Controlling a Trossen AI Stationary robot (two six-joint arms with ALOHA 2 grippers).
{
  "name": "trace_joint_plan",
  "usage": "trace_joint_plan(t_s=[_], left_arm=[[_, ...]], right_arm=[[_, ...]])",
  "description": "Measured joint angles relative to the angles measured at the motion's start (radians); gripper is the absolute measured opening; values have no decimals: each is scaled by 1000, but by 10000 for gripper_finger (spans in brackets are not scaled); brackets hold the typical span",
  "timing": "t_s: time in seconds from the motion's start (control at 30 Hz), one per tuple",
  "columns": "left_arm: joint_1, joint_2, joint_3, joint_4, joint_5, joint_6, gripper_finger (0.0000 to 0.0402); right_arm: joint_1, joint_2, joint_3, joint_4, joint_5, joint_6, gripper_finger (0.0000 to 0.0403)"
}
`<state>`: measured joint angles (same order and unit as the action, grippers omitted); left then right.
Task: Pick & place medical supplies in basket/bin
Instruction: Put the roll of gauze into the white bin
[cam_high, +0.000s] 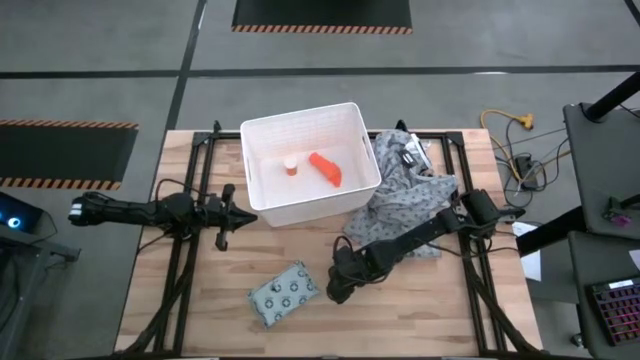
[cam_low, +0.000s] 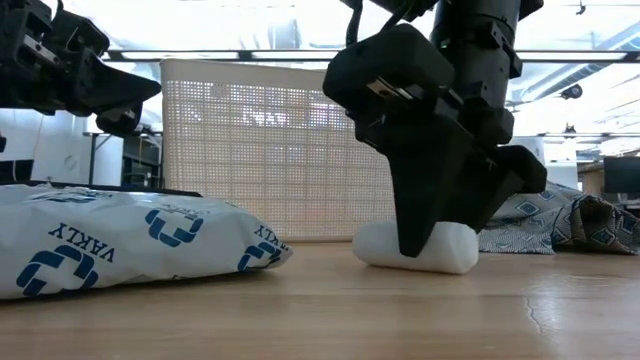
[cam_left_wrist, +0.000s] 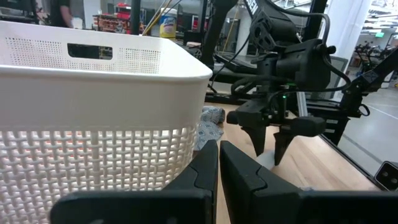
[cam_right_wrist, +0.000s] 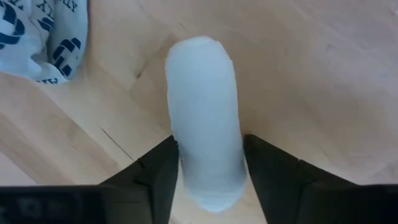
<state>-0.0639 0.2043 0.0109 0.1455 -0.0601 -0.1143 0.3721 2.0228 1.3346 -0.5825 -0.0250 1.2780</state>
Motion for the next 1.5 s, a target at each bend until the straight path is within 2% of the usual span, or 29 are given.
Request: trace_joint_plan(t_s=[0.3, 0.5, 0.7, 0.83, 1.0, 1.17, 1.33, 1.5], left_arm=[[0, 0, 0, 0, 0, 0, 0], [0, 0, 0, 0, 0, 0, 0], [0, 0, 0, 0, 0, 0, 0], [0, 0, 0, 0, 0, 0, 0], [0, -1, 0, 0, 0, 0, 0], [0, -1, 0, 0, 0, 0, 0], [0, -1, 0, 0, 0, 0, 0], [0, -2, 0, 0, 0, 0, 0]], right_arm=[[-5, 2, 18, -11, 0, -77, 98], [-19, -17, 30, -14, 2, -132, 67], [-58, -83, 30, -15, 24, -215, 65], [-88, -156, 31, 25, 70, -355, 67], [-126, -271, 32, 189, 129, -596, 67], [-177, -381, 33, 328, 247, -726, 68], [-248, -456, 34, 324, 386, -842, 68], [-347, -461, 34, 277, 398, -867, 68]])
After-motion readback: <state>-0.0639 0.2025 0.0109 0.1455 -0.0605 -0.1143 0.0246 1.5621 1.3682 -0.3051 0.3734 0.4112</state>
